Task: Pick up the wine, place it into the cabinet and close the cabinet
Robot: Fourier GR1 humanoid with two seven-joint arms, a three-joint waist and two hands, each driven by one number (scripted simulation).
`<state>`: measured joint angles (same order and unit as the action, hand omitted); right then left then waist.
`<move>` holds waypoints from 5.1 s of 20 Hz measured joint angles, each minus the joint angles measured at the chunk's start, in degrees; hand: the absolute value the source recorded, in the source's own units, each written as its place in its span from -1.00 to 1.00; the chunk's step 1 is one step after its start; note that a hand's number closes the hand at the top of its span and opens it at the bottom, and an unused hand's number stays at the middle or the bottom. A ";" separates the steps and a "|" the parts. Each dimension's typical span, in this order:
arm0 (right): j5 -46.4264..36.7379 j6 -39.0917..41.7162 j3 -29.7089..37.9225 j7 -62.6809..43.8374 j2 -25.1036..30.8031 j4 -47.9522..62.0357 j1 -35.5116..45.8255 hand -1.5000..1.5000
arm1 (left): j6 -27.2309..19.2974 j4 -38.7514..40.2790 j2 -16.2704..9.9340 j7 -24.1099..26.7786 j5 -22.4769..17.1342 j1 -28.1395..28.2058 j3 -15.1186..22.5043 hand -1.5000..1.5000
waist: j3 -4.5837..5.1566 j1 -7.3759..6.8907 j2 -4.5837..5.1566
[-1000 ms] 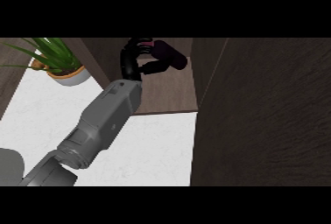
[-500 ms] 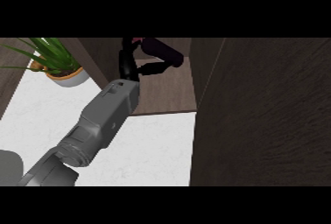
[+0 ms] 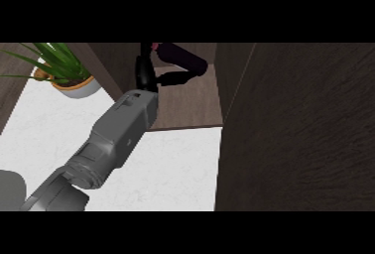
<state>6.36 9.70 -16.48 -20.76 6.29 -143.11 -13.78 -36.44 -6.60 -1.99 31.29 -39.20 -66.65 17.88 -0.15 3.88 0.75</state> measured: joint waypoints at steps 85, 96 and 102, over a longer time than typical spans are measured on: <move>-5.65 -14.34 -31.19 -19.86 -3.06 8.17 23.89 1.00 | 22.34 -108.35 -33.28 0.93 -2.43 89.87 -1.85 -1.00 | 0.50 -6.45 -1.19; 2.56 -30.74 -29.18 -19.14 -4.31 23.95 50.72 1.00 | 31.17 -108.13 -38.32 0.10 -8.91 91.58 -10.93 -1.00 | 0.45 -7.74 -0.68; 10.94 -33.92 -23.53 -15.81 -5.77 40.85 67.94 1.00 | 35.50 -107.13 -40.47 -1.17 -12.57 91.93 -15.53 -1.00 | 0.39 -8.71 -0.41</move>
<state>17.31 -24.22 -40.00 -36.57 0.51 -102.26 54.16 -0.93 -113.74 -42.46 30.12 -51.78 25.28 2.35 0.24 -4.84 0.34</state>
